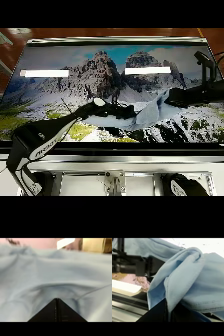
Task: Fold the shirts.
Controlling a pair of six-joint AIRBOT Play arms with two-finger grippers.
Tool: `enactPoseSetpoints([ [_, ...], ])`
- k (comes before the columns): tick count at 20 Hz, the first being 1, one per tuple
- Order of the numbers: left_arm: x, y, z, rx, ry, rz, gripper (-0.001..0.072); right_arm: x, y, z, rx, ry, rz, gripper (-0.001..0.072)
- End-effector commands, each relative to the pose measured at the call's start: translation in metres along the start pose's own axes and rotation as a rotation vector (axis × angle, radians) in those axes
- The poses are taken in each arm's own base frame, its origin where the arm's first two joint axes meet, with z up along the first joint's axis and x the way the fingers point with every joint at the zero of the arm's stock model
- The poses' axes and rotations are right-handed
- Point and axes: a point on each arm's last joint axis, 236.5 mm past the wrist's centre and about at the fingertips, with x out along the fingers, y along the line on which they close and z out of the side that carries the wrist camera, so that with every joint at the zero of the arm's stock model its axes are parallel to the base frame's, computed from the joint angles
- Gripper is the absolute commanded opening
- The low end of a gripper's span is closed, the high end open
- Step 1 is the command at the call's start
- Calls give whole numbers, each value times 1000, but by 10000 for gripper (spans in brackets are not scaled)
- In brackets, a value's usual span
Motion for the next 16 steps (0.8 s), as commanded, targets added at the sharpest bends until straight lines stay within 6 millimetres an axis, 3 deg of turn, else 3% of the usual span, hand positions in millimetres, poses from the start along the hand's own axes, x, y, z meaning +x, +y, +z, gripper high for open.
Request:
enactPoseSetpoints([
  [1,-81,2,74,132,-156,65,37,29,31,24,-86,-67,25,60],
  [3,-164,8,124,162,-284,122,37,64,62,34,-129,-74,69,61],
  [5,-256,6,161,159,-421,134,37,113,93,28,-187,-34,104,60],
  [7,-341,-2,176,167,-543,146,37,171,124,15,-232,7,134,60],
  [9,-402,-13,171,191,-611,159,38,229,153,2,-251,7,167,60],
  [11,-437,-24,155,225,-623,176,37,281,172,-6,-189,-21,188,62],
  [12,-446,-26,145,241,-610,197,37,300,177,-9,-120,-31,205,116],
  [13,-449,-25,137,256,-588,227,37,312,182,-11,-38,-27,236,380],
  [14,-450,-20,129,271,-561,266,37,317,187,-15,9,-11,264,559],
  [16,-447,-9,122,280,-519,322,37,307,182,-16,-40,24,274,567],
])
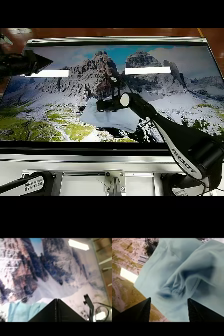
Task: Fold the shirts.
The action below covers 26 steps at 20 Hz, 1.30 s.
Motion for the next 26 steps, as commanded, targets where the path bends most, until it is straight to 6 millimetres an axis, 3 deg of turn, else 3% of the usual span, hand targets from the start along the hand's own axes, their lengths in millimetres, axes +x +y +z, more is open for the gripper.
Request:
enactPoseSetpoints([
  [1,-18,14,-16,52,64,76,38,3,-3,-1,11,20,29,567],
  [3,-13,23,-25,28,76,83,38,-36,-31,-2,-47,92,-37,567],
  [5,-9,31,-35,9,95,89,38,-87,-80,-8,-69,182,-160,569],
  [6,-7,34,-40,6,106,90,38,-116,-111,-15,-45,240,-236,613],
  [8,-5,39,-48,-11,124,92,37,-166,-167,-39,91,365,-347,632],
  [9,-5,39,-50,-13,129,91,38,-178,-181,-54,183,414,-341,632],
  [11,-5,38,-50,-12,131,89,38,-171,-186,-79,378,434,-221,632],
  [14,-7,34,-52,-6,137,83,38,-125,-178,-103,523,357,-108,632],
  [17,-12,28,-49,7,125,81,38,-91,-180,-95,631,219,-72,632],
  [21,-13,25,-49,8,121,77,37,-64,-183,-103,660,237,-54,625],
  [22,-13,24,-48,7,120,72,37,-59,-182,-100,665,224,-40,489],
  [23,-12,21,-49,7,120,67,38,-56,-183,-95,683,200,-33,192],
  [24,-11,19,-50,9,123,63,38,-56,-189,-87,693,164,-37,63],
  [26,-7,12,-54,5,137,51,38,-68,-198,-61,608,107,-19,61],
])
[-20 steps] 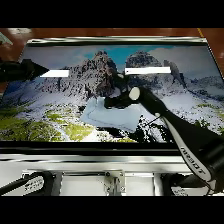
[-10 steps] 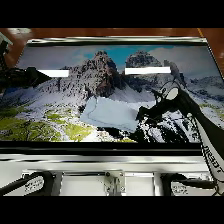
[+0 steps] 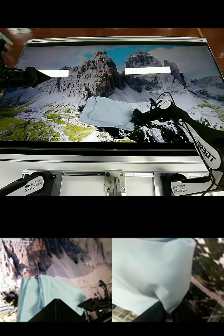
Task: Fold the shirts.
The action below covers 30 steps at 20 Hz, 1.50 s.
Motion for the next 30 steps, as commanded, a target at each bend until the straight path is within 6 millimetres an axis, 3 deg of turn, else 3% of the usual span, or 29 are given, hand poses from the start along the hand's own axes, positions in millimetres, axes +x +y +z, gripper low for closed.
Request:
enactPoseSetpoints([
  [1,5,-11,-6,-10,23,-22,37,-26,13,46,-102,-116,64,61],
  [3,12,-23,-15,4,54,-43,38,-81,15,87,-155,-226,82,61],
  [4,16,-30,-19,15,67,-55,38,-113,5,106,-159,-287,66,61],
  [6,24,-45,-28,39,96,-81,37,-186,-40,135,-89,-413,0,61],
  [7,28,-54,-33,50,112,-95,37,-221,-72,140,-20,-469,-33,61],
  [9,38,-69,-43,42,140,-111,38,-280,-140,131,107,-547,-103,61],
  [11,46,-84,-51,34,157,-127,38,-326,-207,109,247,-602,-160,61],
  [14,56,-105,-58,25,163,-151,38,-363,-289,55,467,-622,-199,61],
  [17,64,-122,-63,42,160,-173,38,-366,-338,-5,722,-618,-128,61],
  [19,69,-131,-65,55,152,-184,37,-342,-351,-40,838,-571,-65,61],
  [24,71,-137,-66,63,146,-191,38,-273,-338,-87,943,-465,-21,61],
  [27,71,-137,-65,63,142,-190,38,-276,-343,-104,970,-473,-117,62],
  [28,71,-137,-65,64,142,-190,38,-280,-344,-105,972,-489,-135,105],
  [30,72,-137,-62,66,129,-188,38,-284,-335,-107,892,-479,-144,687],
])
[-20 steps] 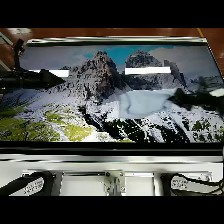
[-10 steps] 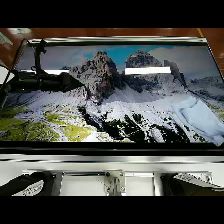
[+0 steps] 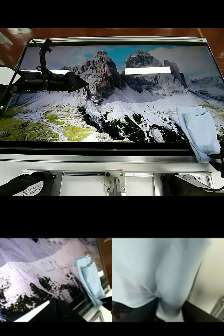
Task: Fold the shirts.
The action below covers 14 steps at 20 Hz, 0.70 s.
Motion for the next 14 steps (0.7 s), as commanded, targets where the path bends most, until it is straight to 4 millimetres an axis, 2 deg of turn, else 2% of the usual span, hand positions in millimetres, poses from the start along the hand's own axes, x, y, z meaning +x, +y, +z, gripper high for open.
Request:
enactPoseSetpoints([
  [1,0,1,6,3,-27,6,38,-10,-5,-16,-86,11,-32,682],
  [3,0,3,11,4,-49,12,38,-29,-17,-18,-75,-27,-111,681],
  [4,1,4,13,12,-54,14,38,-48,-16,-8,-67,-102,-138,681],
  [5,2,5,12,40,-50,16,38,-73,-6,7,-60,-213,-134,681],
  [7,7,13,11,91,-39,31,38,-136,42,40,-109,-486,-20,680],
  [8,10,21,10,95,-32,50,37,-179,78,54,-160,-661,79,680],
  [9,13,30,5,128,-7,89,37,-218,114,58,-232,-805,173,679],
  [10,16,44,-3,187,30,160,36,-252,151,52,-340,-921,244,679],
  [11,16,62,-12,206,67,262,35,-268,185,36,-460,-970,294,648],
  [12,13,80,-17,197,91,366,36,-266,216,11,-578,-950,333,608],
  [13,7,96,-20,197,113,472,36,-248,240,-19,-692,-870,355,608],
  [14,0,109,-24,223,150,558,36,-219,254,-52,-801,-739,349,608],
])
